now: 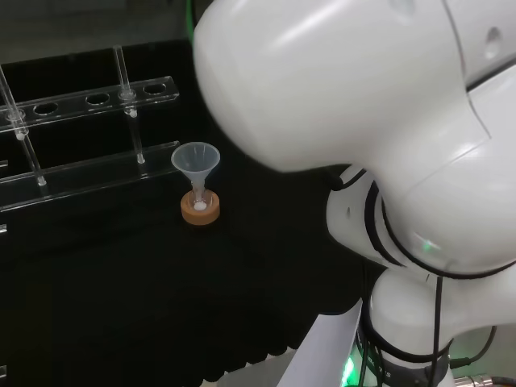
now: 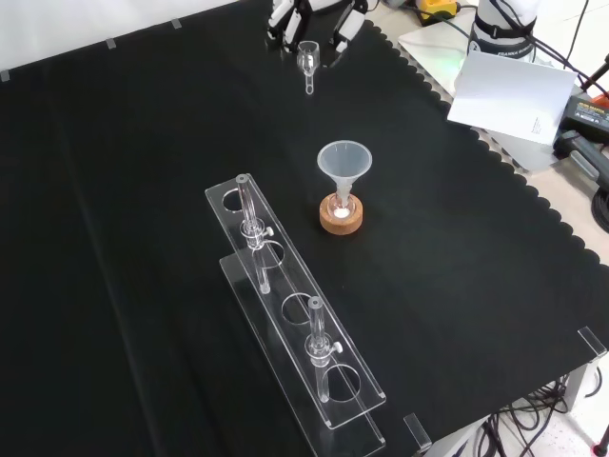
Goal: Put the weighing funnel back on the table.
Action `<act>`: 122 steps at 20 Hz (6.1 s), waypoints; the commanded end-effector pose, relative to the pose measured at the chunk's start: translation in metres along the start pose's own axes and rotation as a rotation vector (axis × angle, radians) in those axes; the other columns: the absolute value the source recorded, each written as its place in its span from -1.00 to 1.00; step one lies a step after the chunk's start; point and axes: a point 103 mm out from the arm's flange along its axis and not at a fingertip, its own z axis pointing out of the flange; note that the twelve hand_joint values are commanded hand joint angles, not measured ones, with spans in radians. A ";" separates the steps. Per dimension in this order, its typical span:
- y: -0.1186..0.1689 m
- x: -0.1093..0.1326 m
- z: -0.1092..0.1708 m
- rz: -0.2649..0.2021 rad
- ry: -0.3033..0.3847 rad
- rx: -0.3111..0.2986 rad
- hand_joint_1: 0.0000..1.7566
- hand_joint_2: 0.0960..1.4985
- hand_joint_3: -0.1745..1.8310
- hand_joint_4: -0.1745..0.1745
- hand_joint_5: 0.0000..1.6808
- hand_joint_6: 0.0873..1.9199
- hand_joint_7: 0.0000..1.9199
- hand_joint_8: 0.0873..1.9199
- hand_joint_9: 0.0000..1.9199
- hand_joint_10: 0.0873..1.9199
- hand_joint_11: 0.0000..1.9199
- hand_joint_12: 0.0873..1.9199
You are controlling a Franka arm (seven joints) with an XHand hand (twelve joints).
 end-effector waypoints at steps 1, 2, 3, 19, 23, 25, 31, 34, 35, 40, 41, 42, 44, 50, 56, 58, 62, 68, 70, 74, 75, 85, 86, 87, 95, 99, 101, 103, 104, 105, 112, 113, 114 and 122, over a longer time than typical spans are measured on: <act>0.004 -0.011 0.004 -0.004 0.052 -0.010 0.30 0.32 -1.00 1.00 0.75 -0.92 -0.44 -0.36 0.03 -0.89 -0.14 -0.03; 0.004 -0.012 0.004 -0.004 0.053 -0.010 0.30 0.32 -1.00 1.00 0.75 -0.92 -0.44 -0.36 0.03 -0.89 -0.14 -0.03; 0.005 -0.013 0.004 -0.005 0.055 -0.009 0.30 0.32 -1.00 1.00 0.75 -0.92 -0.44 -0.36 0.03 -0.89 -0.14 -0.03; 0.069 -0.048 0.025 0.009 0.036 0.033 0.30 0.32 -1.00 1.00 0.75 -0.91 -0.44 -0.36 0.02 -0.89 -0.15 -0.02; 0.095 -0.057 0.032 0.007 0.040 0.043 0.30 0.32 -1.00 1.00 0.75 -0.91 -0.44 -0.36 0.02 -0.89 -0.15 -0.02; 0.107 -0.060 0.037 0.003 0.045 0.052 0.30 0.32 -1.00 1.00 0.75 -0.91 -0.44 -0.36 0.02 -0.89 -0.15 -0.02; 0.139 -0.062 0.061 -0.005 0.051 0.086 0.30 0.32 -1.00 1.00 0.75 -0.91 -0.44 -0.37 0.02 -0.89 -0.15 -0.01; 0.153 -0.059 0.076 -0.014 0.056 0.097 0.30 0.32 -1.00 1.00 0.75 -0.91 -0.44 -0.36 0.02 -0.89 -0.15 -0.01; 0.157 -0.057 0.081 -0.016 0.056 0.099 0.30 0.32 -1.00 1.00 0.75 -0.91 -0.44 -0.36 0.02 -0.89 -0.15 -0.01; 0.179 -0.048 0.099 -0.018 0.042 0.111 0.30 0.32 -1.00 1.00 0.74 -0.91 -0.44 -0.36 0.02 -0.88 -0.16 -0.01; 0.182 -0.047 0.101 -0.019 0.042 0.114 0.30 0.32 -1.00 1.00 0.74 -0.91 -0.44 -0.36 0.02 -0.88 -0.16 -0.01; 0.186 -0.046 0.105 -0.019 0.041 0.118 0.30 0.32 -1.00 1.00 0.74 -0.91 -0.43 -0.36 0.02 -0.88 -0.16 -0.01; 0.193 -0.046 0.111 -0.020 0.042 0.126 0.30 0.32 -1.00 1.00 0.74 -0.91 -0.43 -0.36 0.02 -0.88 -0.16 -0.01; 0.209 -0.043 0.128 -0.021 0.044 0.160 0.30 0.32 -1.00 1.00 0.74 -0.90 -0.43 -0.36 0.02 -0.88 -0.16 -0.01; 0.221 -0.034 0.147 -0.034 0.046 0.189 0.30 0.32 -1.00 1.00 0.74 -0.90 -0.43 -0.36 0.02 -0.88 -0.16 -0.01; 0.225 -0.030 0.153 -0.041 0.049 0.202 0.30 0.32 -1.00 1.00 0.74 -0.90 -0.43 -0.36 0.02 -0.88 -0.16 -0.01; 0.233 -0.021 0.165 -0.055 0.051 0.223 0.30 0.32 -1.00 1.00 0.74 -0.90 -0.43 -0.36 0.02 -0.88 -0.16 0.00; 0.243 -0.009 0.175 -0.075 0.036 0.238 0.30 0.32 -1.00 1.00 0.74 -0.90 -0.43 -0.36 0.02 -0.88 -0.16 0.00; 0.246 -0.005 0.177 -0.087 0.028 0.241 0.30 0.32 -1.00 1.00 0.74 -0.90 -0.43 -0.36 0.02 -0.88 -0.16 0.00; 0.251 0.005 0.180 -0.104 0.026 0.244 0.30 0.32 -1.00 1.00 0.74 -0.90 -0.43 -0.36 0.02 -0.87 -0.16 0.00; 0.253 0.007 0.181 -0.107 0.025 0.244 0.30 0.32 -1.00 1.00 0.74 -0.90 -0.43 -0.36 0.02 -0.87 -0.16 0.00; 0.258 0.016 0.187 -0.138 0.038 0.252 0.30 0.32 -1.00 1.00 0.74 -0.89 -0.43 -0.36 0.02 -0.87 -0.16 0.00; 0.258 0.018 0.187 -0.140 0.035 0.250 0.30 0.32 -1.00 1.00 0.74 -0.89 -0.43 -0.36 0.02 -0.87 -0.16 0.00; 0.259 0.021 0.187 -0.143 0.036 0.247 0.30 0.32 -1.00 1.00 0.74 -0.89 -0.43 -0.36 0.02 -0.87 -0.16 0.00; 0.260 0.028 0.188 -0.161 0.040 0.238 0.30 0.32 -1.00 1.00 0.73 -0.89 -0.43 -0.36 0.02 -0.87 -0.16 0.00; 0.261 0.030 0.189 -0.161 0.039 0.243 0.30 0.32 -1.00 1.00 0.73 -0.88 -0.43 -0.36 0.02 -0.87 -0.16 0.00; 0.261 0.030 0.189 -0.164 0.043 0.244 0.30 0.32 -1.00 1.00 0.73 -0.88 -0.43 -0.36 0.02 -0.87 -0.16 0.00; 0.261 0.032 0.189 -0.168 0.043 0.240 0.30 0.33 -1.00 1.00 0.73 -0.88 -0.43 -0.36 0.02 -0.87 -0.16 0.00; 0.261 0.034 0.189 -0.169 0.043 0.241 0.30 0.33 -1.00 1.00 0.73 -0.88 -0.43 -0.36 0.02 -0.87 -0.16 0.00; 0.261 0.033 0.189 -0.171 0.050 0.241 0.30 0.33 -1.00 1.00 0.73 -0.88 -0.43 -0.36 0.02 -0.87 -0.16 0.00; 0.262 0.035 0.192 -0.172 0.049 0.253 0.30 0.33 -1.00 1.00 0.73 -0.88 -0.43 -0.36 0.02 -0.87 -0.16 0.00; 0.262 0.034 0.192 -0.173 0.053 0.252 0.30 0.33 -1.00 1.00 0.73 -0.87 -0.43 -0.36 0.02 -0.87 -0.16 0.00; 0.262 0.035 0.192 -0.176 0.056 0.250 0.30 0.33 -1.00 1.00 0.73 -0.87 -0.43 -0.36 0.02 -0.87 -0.16 0.00; 0.264 0.039 0.194 -0.186 0.060 0.247 0.30 0.33 -1.00 1.00 0.72 -0.87 -0.43 -0.36 0.02 -0.86 -0.16 0.00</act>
